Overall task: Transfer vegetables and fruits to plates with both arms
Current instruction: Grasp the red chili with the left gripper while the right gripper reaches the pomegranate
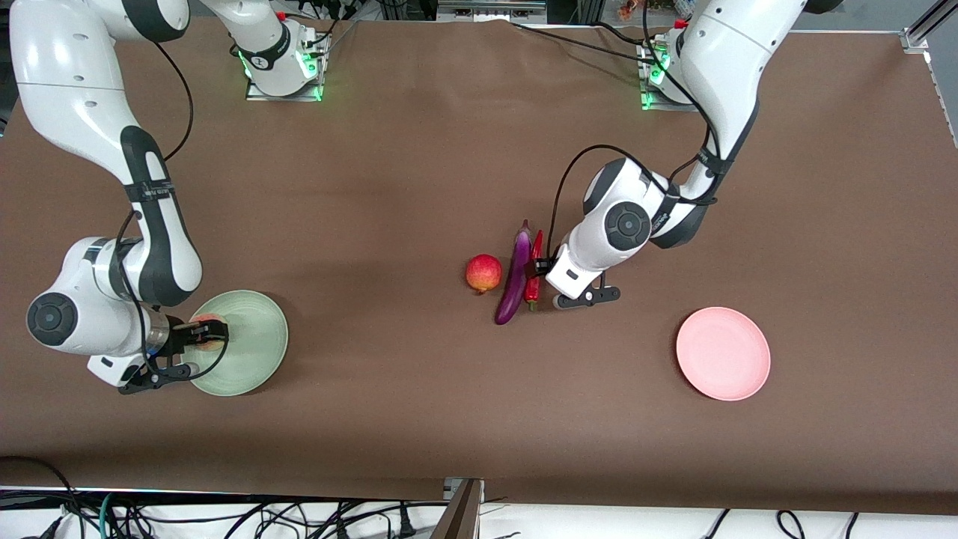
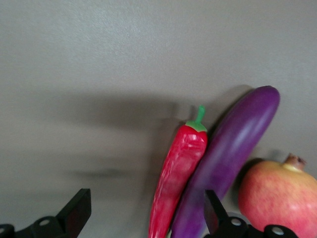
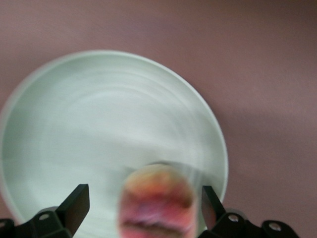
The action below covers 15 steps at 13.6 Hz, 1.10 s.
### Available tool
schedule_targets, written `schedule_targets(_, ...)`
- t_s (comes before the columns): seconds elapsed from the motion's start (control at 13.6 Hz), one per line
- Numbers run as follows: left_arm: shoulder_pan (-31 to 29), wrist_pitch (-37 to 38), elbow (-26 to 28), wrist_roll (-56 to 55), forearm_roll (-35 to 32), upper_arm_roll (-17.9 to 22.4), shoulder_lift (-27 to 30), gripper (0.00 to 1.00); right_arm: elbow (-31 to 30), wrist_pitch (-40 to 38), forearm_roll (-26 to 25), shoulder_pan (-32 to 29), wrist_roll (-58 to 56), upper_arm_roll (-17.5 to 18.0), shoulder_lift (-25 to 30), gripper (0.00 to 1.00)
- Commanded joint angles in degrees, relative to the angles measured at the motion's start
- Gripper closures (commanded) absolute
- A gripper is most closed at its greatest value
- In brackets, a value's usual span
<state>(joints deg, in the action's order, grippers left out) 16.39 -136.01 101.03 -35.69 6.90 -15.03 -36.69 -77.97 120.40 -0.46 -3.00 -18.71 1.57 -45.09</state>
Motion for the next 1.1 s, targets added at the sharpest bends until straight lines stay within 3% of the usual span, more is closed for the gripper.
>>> schedule_targets(0.0,1.36,-1.01,-0.83,-0.78,-1.97,0.71,-1.36,0.07,0.97,-2.89,0.81,-0.16,-0.63,2.73,3.34,0.0)
schedule_targets(0.15,1.63,-1.36,-1.01,-0.79,-2.86,0.71,-1.89,0.22,0.98,-5.61,0.81,0.71,2.52,5.63,5.1,0.0)
schedule_targets(0.29,2.33,-1.36,-1.18,-1.4,-2.77,0.71,-2.68,0.23,0.98,-6.84,0.9,2.47,9.45,6.42,5.19,0.0)
schedule_targets(0.81,4.7,-4.17,-1.36,-4.92,-2.86,0.97,-4.35,0.24,0.01,-8.61,1.52,5.02,28.88,14.68,5.11,0.0)
schedule_targets(0.95,4.62,-5.23,-1.27,-4.92,-2.95,0.97,-4.79,0.35,0.01,-8.09,1.52,8.17,35.2,14.95,4.67,0.0)
schedule_targets(1.03,4.7,-5.23,-1.27,-4.83,-2.95,0.97,-4.88,0.47,0.01,-7.73,1.52,9.76,38.11,14.95,4.23,0.0)
